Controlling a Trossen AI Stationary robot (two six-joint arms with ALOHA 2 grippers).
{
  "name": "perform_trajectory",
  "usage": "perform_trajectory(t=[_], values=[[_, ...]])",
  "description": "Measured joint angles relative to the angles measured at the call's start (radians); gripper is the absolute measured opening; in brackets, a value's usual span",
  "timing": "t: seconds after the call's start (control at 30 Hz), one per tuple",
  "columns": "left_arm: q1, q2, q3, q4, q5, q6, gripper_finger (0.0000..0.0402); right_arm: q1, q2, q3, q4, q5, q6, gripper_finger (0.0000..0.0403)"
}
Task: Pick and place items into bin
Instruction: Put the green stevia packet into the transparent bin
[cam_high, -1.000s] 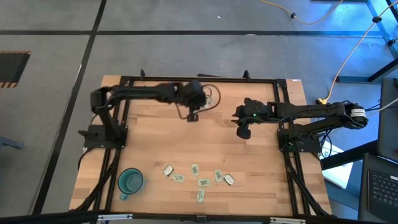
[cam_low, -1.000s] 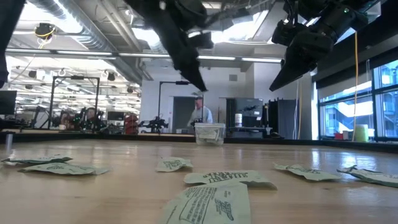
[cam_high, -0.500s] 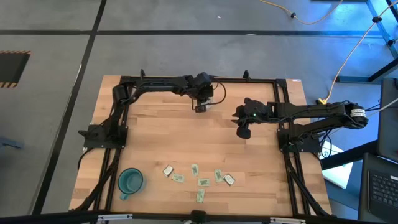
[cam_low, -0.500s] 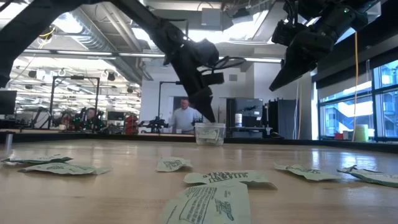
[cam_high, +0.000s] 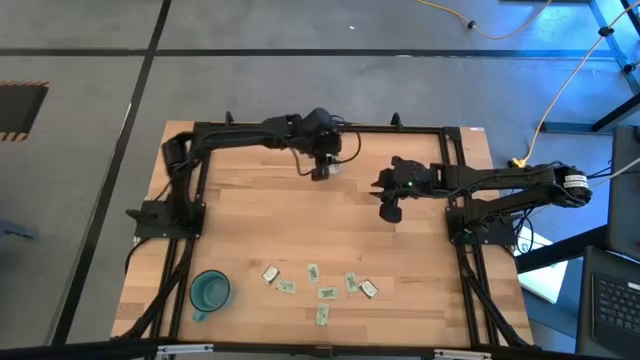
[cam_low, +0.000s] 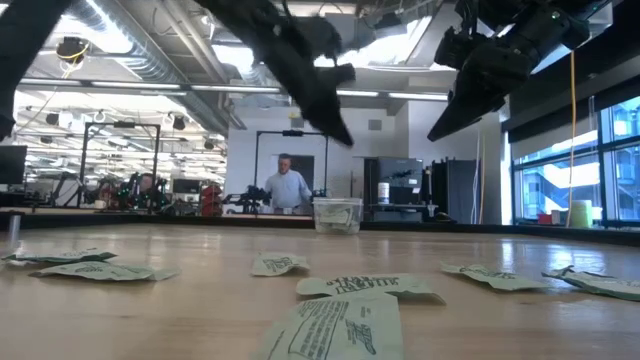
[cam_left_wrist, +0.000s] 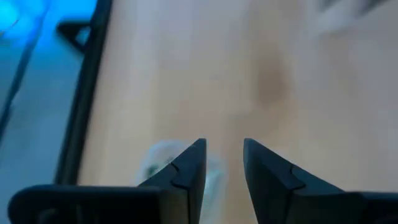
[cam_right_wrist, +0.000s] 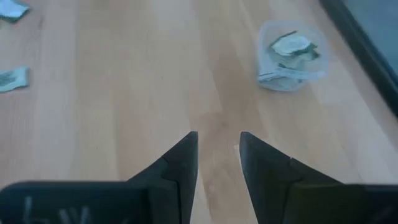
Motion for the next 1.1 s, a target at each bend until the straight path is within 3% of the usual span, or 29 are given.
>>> perform_trajectory(t=[0.23, 0.43, 0.63, 0.77, 1.1], values=[[-0.072, -0.267, -0.254, 0.158, 0.01, -0.076, 0.0101, 0.063, 0.0, 0.0, 0.003, -0.075, -0.025, 0.0123], [-0.153, -0.512, -0.596, 0.509, -0.091, -0.144, 0.0102, 0.179, 0.022, 0.002, 0.005, -0.074, 0.015, 0.0123], [-0.209, -0.666, -0.858, 0.802, -0.167, -0.208, 0.0102, 0.339, 0.176, 0.102, -0.061, -0.001, 0.153, 0.0122], [-0.224, -0.714, -0.94, 0.855, -0.173, -0.231, 0.0102, 0.434, 0.327, 0.209, -0.165, 0.0, 0.255, 0.0122], [-0.23, -0.714, -0.987, 0.856, -0.168, -0.23, 0.0102, 0.65, 0.635, 0.44, -0.356, -0.052, 0.62, 0.0122]])
